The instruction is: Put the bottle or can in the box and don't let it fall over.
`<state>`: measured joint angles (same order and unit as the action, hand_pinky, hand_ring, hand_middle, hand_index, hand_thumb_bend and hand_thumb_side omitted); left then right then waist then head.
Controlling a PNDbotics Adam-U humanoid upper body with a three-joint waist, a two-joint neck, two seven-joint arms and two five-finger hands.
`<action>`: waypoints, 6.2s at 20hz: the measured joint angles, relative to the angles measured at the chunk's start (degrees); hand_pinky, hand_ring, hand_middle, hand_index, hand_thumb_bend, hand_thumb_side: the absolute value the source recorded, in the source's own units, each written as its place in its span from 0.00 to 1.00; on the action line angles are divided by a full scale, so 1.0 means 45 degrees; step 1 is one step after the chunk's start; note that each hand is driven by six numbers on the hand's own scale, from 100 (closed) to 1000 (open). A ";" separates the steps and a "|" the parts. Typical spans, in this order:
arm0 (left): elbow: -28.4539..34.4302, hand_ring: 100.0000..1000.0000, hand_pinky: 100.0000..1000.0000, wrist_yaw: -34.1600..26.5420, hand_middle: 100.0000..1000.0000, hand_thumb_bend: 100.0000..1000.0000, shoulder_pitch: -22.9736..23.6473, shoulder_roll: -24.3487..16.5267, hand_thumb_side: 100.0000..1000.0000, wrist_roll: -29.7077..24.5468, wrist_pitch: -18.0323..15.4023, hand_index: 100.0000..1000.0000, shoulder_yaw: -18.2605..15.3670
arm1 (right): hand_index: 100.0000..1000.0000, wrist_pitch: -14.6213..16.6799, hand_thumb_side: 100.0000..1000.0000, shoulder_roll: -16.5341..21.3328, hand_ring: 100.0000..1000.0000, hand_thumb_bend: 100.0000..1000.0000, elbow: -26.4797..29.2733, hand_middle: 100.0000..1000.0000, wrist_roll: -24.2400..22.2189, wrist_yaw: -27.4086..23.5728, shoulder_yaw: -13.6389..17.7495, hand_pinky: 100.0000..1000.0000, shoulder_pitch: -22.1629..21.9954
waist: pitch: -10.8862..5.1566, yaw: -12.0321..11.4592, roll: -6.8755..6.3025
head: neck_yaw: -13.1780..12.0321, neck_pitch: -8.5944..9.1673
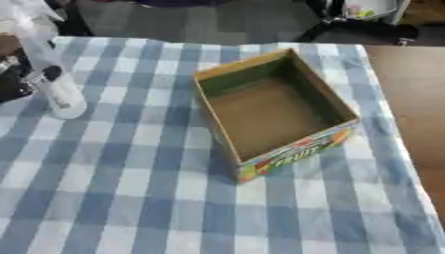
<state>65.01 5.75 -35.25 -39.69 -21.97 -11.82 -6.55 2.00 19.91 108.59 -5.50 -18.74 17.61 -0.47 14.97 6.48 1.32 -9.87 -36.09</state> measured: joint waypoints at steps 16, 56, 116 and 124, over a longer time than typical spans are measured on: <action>0.0120 0.86 1.00 0.0292 0.98 0.38 0.0045 0.0092 0.64 -0.0044 0.0285 1.00 -0.0049 | 1.00 -0.0071 0.70 -0.0048 0.97 0.00 -0.0115 1.00 -0.0062 0.0068 0.0000 0.81 0.0001 | 0.0045 0.0016 0.0007 | -0.0030 0.0098; -0.0386 0.87 1.00 0.0518 0.95 0.40 -0.0699 -0.0265 0.52 -0.0630 -0.0131 0.98 -0.0231 | 1.00 -0.0196 0.71 -0.0125 0.97 0.00 -0.0309 1.00 -0.0193 0.0069 0.0000 0.81 -0.0005 | 0.0045 0.0066 -0.0034 | -0.0261 0.0203; -0.0867 0.84 1.00 0.1406 0.89 0.24 -0.0142 0.0015 0.28 0.0170 0.0707 0.82 -0.0231 | 1.00 -0.0316 0.72 -0.0353 0.97 0.00 -0.0463 1.00 -0.0253 0.0134 0.0011 0.82 -0.0007 | 0.0181 0.0108 0.0184 | -0.0446 0.0430; -0.0867 0.83 1.00 0.1219 0.88 0.23 -0.0166 0.0098 0.23 0.0455 0.1011 0.78 -0.0231 | 1.00 -0.0317 0.72 -0.0353 0.97 0.00 -0.0463 1.00 -0.0252 0.0134 0.0044 0.82 -0.0008 | 0.0181 0.0129 0.0177 | -0.0479 0.0438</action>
<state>61.10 11.23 -36.00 -39.24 -19.92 -7.27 -7.59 0.57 18.32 106.50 -6.63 -18.14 17.81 -0.51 15.79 7.06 2.12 -12.03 -34.11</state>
